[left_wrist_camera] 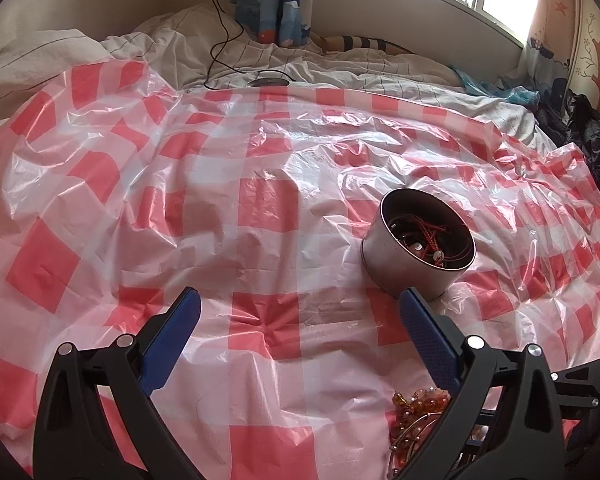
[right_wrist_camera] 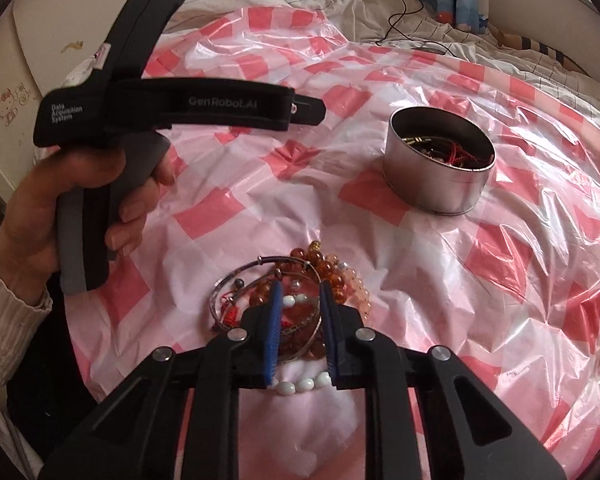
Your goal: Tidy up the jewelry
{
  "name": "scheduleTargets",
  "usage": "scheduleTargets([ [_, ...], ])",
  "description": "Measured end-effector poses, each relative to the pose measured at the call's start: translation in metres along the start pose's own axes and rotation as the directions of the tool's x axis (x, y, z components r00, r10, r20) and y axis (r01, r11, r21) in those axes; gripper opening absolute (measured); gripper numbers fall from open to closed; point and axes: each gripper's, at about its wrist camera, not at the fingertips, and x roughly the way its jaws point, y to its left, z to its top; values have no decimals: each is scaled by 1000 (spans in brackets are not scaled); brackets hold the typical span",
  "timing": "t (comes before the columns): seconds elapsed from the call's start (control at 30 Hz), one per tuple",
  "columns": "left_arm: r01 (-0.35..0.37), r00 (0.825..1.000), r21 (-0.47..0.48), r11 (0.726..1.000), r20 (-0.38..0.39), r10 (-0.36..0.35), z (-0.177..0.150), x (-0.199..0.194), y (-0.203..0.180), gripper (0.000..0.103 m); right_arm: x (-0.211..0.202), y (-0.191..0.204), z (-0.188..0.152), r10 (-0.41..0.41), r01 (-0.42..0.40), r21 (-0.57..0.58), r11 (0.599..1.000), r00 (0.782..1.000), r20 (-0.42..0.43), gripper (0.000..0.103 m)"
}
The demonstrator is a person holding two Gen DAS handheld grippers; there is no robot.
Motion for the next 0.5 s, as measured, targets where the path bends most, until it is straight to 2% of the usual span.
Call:
scheduleTargets([
  [0.23,5,1000,-4,1000,0,-5,0,0,-1,95,7,-3,-4,-3,3,21,1000,999,-33,19],
  [0.3,5,1000,-4,1000,0,-5,0,0,-1,95,8,-4,-5,-19,20,31,999,999,-27,10],
  [0.37,4,1000,-3,1000,1,-4,0,0,-1,95,8,-7,-5,-27,28,49,998,999,-19,4],
  [0.5,7,1000,-12,1000,-1,-7,-1,0,1,95,-3,-12,-7,-39,36,92,995,999,30,0],
])
